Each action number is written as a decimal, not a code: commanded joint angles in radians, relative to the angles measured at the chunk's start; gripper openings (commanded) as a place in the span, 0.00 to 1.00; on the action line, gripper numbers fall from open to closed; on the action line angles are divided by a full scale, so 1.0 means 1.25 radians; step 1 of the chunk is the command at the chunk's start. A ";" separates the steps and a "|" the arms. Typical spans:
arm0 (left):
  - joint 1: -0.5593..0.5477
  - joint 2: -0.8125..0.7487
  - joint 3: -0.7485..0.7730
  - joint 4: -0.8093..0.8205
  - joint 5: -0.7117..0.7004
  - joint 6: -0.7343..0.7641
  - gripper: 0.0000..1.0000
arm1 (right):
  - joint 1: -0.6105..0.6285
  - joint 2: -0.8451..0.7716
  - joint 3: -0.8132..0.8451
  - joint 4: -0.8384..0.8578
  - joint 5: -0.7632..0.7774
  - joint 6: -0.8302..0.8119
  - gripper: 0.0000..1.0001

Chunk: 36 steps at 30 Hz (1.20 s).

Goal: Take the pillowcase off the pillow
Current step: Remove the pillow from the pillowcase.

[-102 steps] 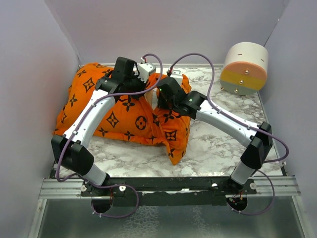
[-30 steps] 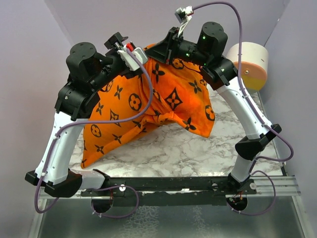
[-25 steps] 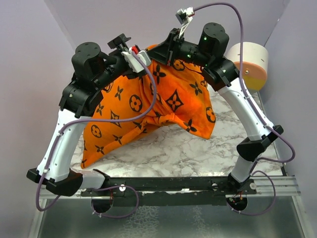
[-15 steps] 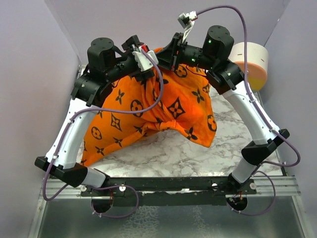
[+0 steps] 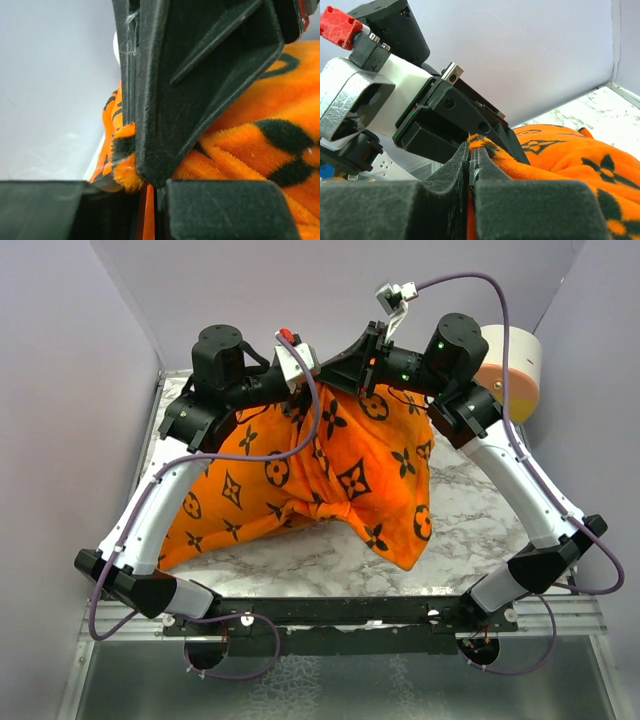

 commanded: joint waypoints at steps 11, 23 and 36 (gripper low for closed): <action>0.054 0.003 -0.038 0.387 -0.290 -0.111 0.00 | 0.023 -0.080 0.027 0.066 0.124 0.017 0.01; 0.096 0.036 -0.066 0.438 -0.555 0.019 0.00 | 0.023 -0.244 -0.130 -0.154 0.531 0.042 0.82; 0.095 0.044 0.003 0.449 -0.555 0.097 0.00 | 0.024 -0.291 -0.606 0.026 0.413 0.206 1.00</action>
